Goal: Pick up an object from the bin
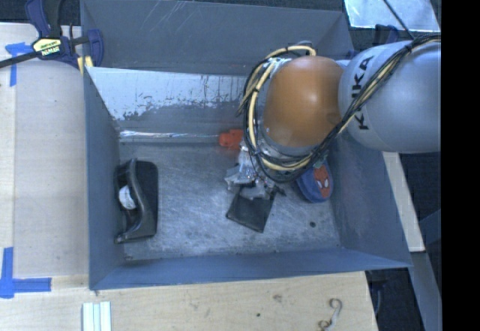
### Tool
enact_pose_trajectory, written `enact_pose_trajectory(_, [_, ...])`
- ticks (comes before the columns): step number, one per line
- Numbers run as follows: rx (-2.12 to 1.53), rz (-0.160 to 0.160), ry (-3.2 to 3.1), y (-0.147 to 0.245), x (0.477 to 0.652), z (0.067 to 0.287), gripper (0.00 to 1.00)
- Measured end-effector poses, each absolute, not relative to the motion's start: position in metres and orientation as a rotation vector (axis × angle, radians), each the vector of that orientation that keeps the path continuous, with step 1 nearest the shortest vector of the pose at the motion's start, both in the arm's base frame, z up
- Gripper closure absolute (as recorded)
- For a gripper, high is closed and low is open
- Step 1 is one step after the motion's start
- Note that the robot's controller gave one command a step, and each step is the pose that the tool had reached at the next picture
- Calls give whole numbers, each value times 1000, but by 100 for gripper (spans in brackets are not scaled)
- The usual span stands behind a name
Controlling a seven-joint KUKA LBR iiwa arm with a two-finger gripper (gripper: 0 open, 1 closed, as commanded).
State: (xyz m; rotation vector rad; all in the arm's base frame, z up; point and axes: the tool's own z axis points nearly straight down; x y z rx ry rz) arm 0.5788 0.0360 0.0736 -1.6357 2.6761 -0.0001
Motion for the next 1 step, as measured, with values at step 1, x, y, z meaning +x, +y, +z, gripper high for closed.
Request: enact_pose_trajectory(1, [-1629,-7,2674,36,582,153,100])
